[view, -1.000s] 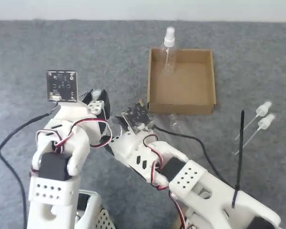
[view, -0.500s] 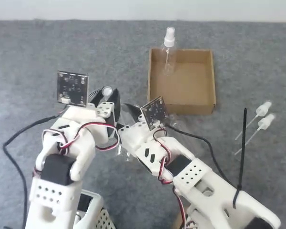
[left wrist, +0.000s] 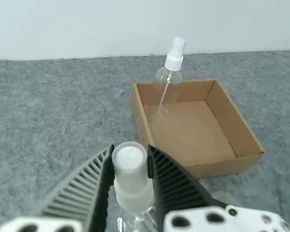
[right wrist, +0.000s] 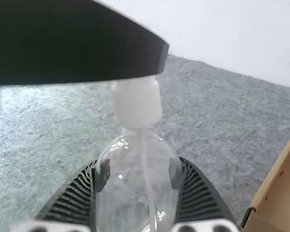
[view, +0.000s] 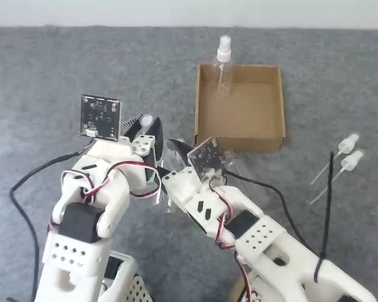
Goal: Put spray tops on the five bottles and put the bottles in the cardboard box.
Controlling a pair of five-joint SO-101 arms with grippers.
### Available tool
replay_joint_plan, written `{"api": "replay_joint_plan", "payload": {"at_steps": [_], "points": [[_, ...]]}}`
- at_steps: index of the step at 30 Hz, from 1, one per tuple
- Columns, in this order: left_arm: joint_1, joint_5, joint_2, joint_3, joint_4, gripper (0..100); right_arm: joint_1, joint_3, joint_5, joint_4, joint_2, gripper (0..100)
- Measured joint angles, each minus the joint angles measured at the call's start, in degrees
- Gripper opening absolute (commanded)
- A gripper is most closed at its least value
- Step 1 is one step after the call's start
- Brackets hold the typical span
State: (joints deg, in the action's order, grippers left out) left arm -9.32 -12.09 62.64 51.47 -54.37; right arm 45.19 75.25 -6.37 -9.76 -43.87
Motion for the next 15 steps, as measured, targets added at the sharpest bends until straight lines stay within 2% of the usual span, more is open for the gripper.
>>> {"api": "replay_joint_plan", "payload": {"at_steps": [8, 15], "points": [[-0.7, -0.1, 0.1, -0.2, 0.0, 8, 0.0, 2.0, 0.4, 0.0, -4.3, 0.6], [-0.6, 0.1, 0.1, -2.3, -2.6, 9, 0.0, 2.1, 0.4, 0.0, -4.5, 0.6]]}}
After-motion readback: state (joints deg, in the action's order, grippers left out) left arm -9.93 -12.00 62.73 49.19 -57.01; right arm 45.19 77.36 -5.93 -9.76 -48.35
